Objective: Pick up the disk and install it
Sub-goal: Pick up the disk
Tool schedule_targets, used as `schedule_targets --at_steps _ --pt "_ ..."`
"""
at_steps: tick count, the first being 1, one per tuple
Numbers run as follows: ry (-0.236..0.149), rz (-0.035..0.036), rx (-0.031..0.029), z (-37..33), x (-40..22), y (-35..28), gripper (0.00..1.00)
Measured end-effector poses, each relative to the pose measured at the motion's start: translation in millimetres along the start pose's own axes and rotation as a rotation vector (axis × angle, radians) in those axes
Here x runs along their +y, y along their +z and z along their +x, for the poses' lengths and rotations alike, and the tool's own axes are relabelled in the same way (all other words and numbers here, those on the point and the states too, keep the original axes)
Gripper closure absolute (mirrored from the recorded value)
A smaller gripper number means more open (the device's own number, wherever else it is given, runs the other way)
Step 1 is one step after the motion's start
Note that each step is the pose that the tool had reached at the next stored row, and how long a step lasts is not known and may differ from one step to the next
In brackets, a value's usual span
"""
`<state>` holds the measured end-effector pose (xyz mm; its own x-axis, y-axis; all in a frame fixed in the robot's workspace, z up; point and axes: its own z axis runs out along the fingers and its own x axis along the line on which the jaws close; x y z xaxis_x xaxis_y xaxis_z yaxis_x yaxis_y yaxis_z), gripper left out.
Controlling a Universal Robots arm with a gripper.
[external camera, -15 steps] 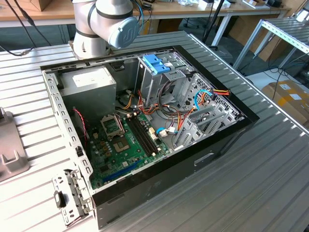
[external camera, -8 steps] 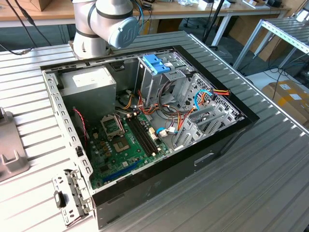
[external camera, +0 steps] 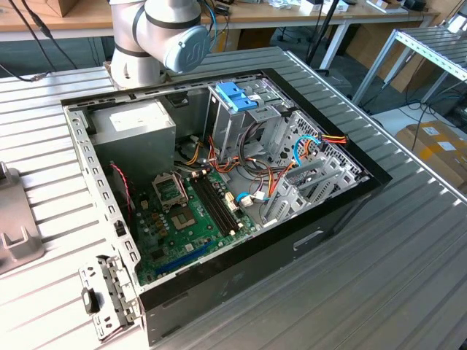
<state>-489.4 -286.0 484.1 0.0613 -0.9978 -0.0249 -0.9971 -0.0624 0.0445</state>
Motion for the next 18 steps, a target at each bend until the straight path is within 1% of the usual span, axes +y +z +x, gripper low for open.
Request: schedule_targets --at_steps 8,18 --pt "0.000 0.0001 0.0000 0.2 -2.8 -0.1 0.63" --pt "0.000 0.0000 0.0000 0.5 -7.8 -0.3 0.63"
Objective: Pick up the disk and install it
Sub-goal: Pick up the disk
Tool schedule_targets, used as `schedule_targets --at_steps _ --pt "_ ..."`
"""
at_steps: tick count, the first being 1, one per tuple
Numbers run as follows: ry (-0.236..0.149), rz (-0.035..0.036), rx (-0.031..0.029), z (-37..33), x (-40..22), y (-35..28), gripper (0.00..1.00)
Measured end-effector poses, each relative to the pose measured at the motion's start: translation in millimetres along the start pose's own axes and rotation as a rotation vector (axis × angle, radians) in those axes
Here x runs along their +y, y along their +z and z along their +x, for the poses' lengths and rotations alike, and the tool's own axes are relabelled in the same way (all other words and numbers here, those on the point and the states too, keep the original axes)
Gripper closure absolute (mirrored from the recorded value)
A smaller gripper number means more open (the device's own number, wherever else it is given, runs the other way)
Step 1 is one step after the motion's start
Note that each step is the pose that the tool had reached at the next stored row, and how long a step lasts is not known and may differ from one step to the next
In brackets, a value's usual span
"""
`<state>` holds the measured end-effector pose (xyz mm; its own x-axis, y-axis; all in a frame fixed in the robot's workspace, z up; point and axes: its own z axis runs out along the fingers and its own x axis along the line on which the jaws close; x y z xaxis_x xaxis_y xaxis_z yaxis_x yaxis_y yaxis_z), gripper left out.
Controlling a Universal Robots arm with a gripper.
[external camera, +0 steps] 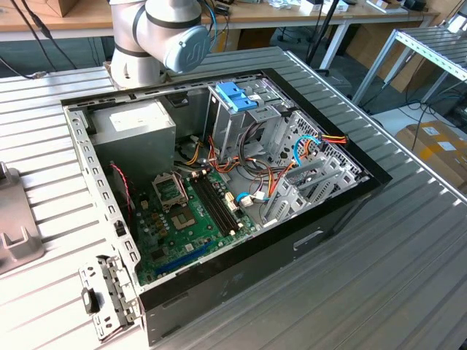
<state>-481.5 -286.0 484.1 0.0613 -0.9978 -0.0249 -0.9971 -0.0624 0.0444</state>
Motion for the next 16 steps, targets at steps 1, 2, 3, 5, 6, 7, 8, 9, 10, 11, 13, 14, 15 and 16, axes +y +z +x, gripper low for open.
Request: schedule_targets --at_steps 1,2,3,5,6,7,8,9,10,11,13,14,15,16 --pt "0.000 0.0000 0.0000 0.0 -0.5 0.0 0.63" --pt "0.000 0.0001 0.0000 0.1 -1.0 0.0 0.63" --pt "0.000 0.0001 0.0000 0.1 -1.5 0.0 0.63" --pt "0.000 0.0000 0.0000 0.2 -3.8 -0.2 0.63" --pt "0.000 0.0001 0.0000 0.3 -4.3 -0.2 0.63" --pt "0.000 0.0000 0.0000 0.3 -5.0 -0.2 0.63" --pt "0.000 -0.0001 0.0000 0.3 -5.6 -0.3 0.63" --pt "0.000 0.0000 0.0000 0.4 -6.3 -0.3 0.63" --pt "0.000 0.0000 0.0000 0.4 -6.9 -0.3 0.63" --pt "0.000 0.0000 0.0000 0.5 -7.5 -0.3 0.63" --pt "0.000 0.0000 0.0000 0.5 -8.8 -0.4 0.63" --pt "0.000 0.0000 0.0000 0.6 -9.6 -0.4 0.63" --pt "0.000 0.0000 0.0000 0.6 -10.2 -0.5 0.63" --pt "0.000 0.0001 0.0000 0.7 -11.2 -0.5 0.63"
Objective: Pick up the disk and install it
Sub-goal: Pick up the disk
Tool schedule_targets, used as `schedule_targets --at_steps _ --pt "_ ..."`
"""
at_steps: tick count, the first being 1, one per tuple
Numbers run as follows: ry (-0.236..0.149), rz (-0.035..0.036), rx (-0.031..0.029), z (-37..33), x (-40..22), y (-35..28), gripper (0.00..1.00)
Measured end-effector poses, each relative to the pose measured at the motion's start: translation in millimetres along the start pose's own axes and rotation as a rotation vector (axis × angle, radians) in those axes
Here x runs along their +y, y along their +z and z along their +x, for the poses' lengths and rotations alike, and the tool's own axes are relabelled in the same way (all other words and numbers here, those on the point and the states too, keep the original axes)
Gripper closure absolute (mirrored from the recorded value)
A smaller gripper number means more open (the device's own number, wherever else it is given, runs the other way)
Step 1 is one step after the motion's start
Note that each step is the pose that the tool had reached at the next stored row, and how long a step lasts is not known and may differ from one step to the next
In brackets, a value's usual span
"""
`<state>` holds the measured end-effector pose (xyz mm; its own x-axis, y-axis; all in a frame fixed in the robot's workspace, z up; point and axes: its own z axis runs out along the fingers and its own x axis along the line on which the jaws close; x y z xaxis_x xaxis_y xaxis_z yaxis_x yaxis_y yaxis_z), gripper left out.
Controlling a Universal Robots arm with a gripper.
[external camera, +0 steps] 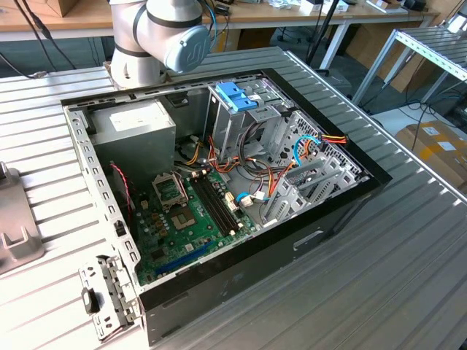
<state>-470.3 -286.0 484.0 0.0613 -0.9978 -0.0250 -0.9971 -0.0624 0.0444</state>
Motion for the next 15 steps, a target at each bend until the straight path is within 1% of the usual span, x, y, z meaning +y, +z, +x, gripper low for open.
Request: schedule_targets --at_steps 15 --pt "0.000 0.0000 0.0000 0.8 -12.2 -0.6 0.63"
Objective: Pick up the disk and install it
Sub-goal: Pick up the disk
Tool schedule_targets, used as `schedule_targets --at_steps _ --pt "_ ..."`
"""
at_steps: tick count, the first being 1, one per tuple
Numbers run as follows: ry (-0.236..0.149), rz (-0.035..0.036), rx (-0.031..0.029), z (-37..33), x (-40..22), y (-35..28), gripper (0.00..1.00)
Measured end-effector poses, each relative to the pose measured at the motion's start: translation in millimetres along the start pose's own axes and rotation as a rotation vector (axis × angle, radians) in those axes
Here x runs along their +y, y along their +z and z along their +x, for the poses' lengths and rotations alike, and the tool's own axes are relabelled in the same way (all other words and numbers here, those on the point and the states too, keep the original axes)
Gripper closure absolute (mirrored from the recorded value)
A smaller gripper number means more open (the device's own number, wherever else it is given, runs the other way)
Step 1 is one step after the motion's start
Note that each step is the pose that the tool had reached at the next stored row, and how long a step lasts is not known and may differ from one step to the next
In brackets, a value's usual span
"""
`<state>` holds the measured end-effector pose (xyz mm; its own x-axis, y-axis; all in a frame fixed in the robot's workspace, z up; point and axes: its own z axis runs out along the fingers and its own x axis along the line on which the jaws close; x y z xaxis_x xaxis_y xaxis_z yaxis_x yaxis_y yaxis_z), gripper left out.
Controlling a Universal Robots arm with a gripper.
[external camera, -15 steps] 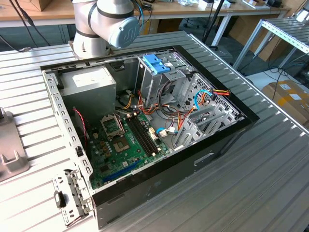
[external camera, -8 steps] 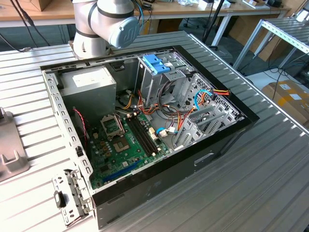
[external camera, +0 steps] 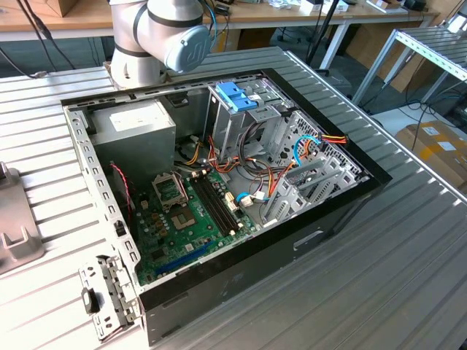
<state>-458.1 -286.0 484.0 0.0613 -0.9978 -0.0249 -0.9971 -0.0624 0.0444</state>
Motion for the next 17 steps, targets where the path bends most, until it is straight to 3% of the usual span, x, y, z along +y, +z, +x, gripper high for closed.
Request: schedule_targets --at_steps 17 --pt "0.000 0.0000 0.0000 0.9 -14.4 -0.7 0.63"
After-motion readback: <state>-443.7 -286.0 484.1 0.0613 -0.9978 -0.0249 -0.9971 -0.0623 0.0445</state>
